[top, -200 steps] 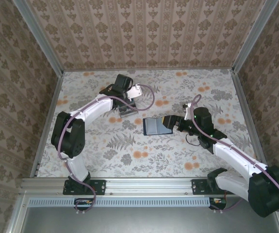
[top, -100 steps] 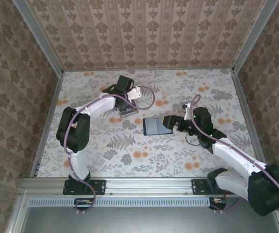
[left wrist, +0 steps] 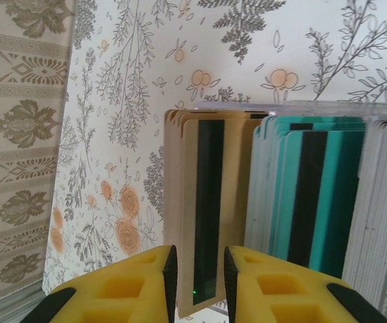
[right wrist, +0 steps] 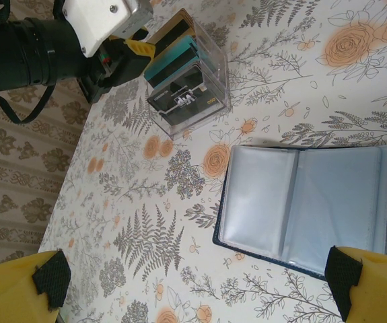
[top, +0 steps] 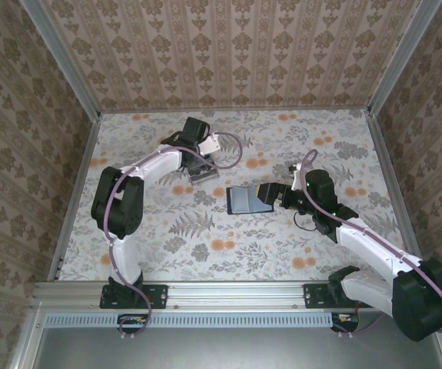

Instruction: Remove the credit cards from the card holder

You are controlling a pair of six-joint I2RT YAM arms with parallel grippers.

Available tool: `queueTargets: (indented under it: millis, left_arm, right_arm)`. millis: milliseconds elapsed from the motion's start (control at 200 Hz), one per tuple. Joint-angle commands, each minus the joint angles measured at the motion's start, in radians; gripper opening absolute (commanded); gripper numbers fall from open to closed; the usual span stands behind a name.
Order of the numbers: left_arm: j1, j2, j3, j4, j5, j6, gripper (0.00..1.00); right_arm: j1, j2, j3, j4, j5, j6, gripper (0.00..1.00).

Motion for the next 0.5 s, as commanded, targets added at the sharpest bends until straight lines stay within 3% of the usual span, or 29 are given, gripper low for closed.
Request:
queueTargets:
  millis: [0, 295, 495]
  left_arm:
    - [0.019, 0.011, 0.034, 0.011, -0.019, -0.031, 0.27]
    - [0.036, -0.025, 0.04, -0.003, 0.009, -0.099, 0.27]
    - [0.041, -0.197, -0.016, 0.01, 0.072, -0.297, 0.31]
  right_arm:
    - [0.004, 0.01, 0.005, -0.006, 0.008, -0.009, 1.0]
    - [0.004, 0.015, 0.005, -0.007, 0.009, -0.009, 1.0]
    - [0.005, 0.012, 0.008, -0.023, 0.028, -0.023, 1.0]
